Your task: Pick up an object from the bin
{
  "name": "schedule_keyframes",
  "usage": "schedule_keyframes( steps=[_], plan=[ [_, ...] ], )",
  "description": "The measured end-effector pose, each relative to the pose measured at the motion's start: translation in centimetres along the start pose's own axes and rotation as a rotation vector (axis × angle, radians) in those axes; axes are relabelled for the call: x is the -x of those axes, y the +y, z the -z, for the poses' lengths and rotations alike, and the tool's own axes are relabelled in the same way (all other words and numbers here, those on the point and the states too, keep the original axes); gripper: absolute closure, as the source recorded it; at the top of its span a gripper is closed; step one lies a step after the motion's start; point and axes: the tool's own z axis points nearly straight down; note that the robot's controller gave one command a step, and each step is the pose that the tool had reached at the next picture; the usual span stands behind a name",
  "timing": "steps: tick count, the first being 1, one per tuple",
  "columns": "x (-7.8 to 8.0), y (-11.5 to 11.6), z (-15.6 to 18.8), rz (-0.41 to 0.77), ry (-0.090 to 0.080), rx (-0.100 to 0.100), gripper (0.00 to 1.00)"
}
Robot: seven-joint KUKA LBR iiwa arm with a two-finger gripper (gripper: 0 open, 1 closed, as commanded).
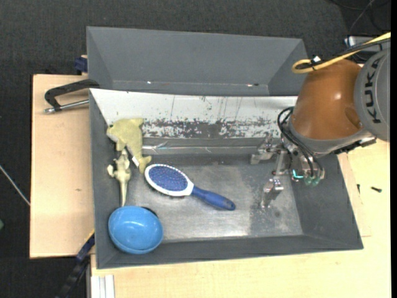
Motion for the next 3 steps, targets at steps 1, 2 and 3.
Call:
schedule_keyframes(
  steps=[1, 2, 3],
  plan=[
    [-0.8, 7.1, -7.7, 0.410, -0.014, -0.003, 0.00],
    [-0.6, 7.2, -7.6, 0.410, -0.022, -0.003, 1.00],
    [1.3, 8.2, 5.2, 0.394, -0.021, -0.004, 1.00]
  ],
)
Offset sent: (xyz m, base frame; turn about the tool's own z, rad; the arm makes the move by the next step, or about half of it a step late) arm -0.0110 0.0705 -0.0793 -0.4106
